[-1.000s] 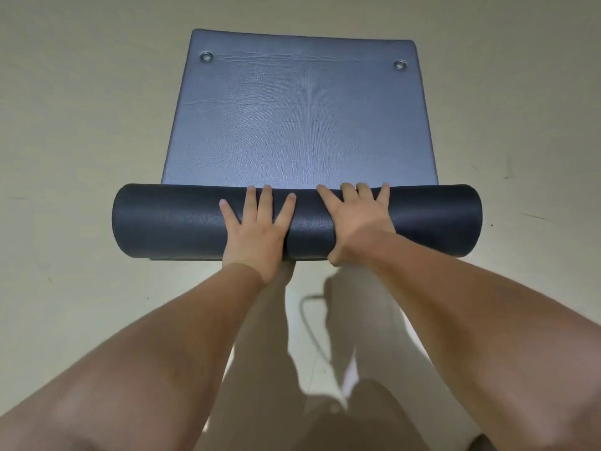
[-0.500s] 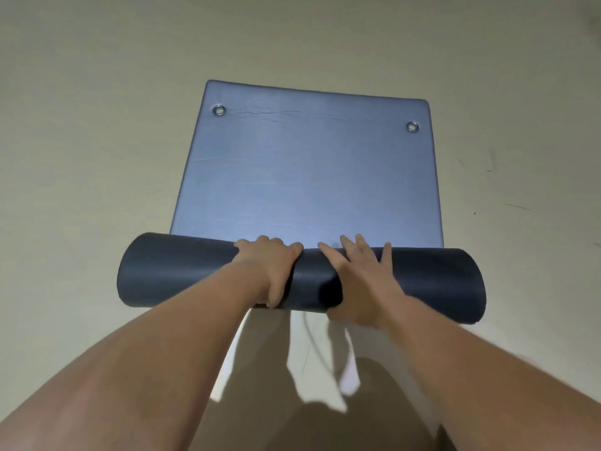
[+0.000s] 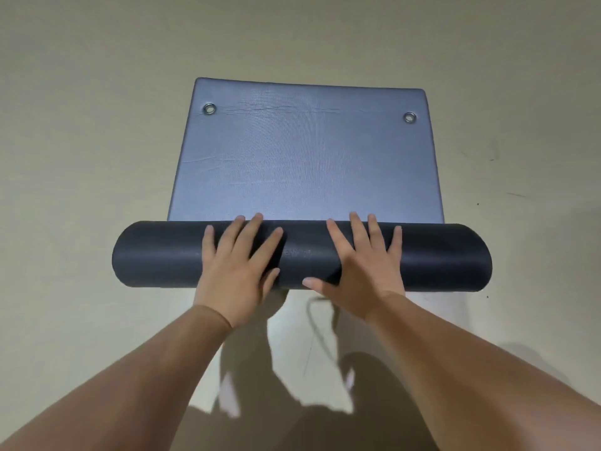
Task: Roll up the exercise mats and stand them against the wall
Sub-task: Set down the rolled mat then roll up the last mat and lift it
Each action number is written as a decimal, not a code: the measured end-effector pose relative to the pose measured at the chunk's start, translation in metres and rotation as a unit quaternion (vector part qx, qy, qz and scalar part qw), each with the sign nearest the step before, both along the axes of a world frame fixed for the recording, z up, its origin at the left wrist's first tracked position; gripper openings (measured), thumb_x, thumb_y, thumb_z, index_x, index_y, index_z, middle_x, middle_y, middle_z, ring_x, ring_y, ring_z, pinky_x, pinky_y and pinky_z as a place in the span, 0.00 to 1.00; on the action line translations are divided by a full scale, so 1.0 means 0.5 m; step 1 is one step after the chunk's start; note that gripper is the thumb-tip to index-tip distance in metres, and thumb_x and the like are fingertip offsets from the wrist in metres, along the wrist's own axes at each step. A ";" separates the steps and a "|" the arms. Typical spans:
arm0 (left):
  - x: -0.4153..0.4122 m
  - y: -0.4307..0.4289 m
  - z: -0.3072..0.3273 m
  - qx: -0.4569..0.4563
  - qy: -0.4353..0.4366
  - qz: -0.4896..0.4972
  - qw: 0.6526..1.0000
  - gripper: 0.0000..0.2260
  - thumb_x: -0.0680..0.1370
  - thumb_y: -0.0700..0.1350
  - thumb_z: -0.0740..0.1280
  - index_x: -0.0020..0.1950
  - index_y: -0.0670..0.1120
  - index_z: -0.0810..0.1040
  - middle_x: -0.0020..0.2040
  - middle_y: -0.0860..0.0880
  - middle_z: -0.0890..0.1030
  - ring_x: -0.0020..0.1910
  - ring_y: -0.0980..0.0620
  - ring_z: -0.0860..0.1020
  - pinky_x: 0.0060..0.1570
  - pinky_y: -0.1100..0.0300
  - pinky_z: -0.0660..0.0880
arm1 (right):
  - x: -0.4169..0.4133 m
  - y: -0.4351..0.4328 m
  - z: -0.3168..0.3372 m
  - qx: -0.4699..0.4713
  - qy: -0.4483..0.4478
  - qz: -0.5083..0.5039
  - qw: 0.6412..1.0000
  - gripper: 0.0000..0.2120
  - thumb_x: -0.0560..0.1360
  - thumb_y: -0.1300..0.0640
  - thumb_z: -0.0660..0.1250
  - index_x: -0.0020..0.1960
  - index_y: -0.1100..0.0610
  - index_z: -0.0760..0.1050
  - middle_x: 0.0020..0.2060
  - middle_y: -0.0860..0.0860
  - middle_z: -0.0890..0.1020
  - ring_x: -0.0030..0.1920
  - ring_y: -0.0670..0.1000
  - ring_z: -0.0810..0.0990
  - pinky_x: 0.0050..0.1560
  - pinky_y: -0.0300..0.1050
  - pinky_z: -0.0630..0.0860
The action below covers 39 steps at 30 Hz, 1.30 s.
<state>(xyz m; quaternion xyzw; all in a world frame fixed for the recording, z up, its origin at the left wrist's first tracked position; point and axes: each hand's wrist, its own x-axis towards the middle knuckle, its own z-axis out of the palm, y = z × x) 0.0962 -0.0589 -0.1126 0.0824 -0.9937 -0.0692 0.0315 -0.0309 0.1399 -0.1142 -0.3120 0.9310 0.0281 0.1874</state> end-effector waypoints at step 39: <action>-0.301 -0.048 0.006 -0.110 -0.181 0.001 0.977 0.39 0.76 0.45 0.66 0.80 0.56 0.46 0.76 0.37 0.61 0.77 0.36 0.57 0.69 0.28 0.56 | -0.240 -0.128 0.012 0.031 0.004 0.019 0.999 0.60 0.65 0.40 0.79 0.82 0.37 0.40 0.80 0.54 0.58 0.80 0.58 0.54 0.77 0.73 0.47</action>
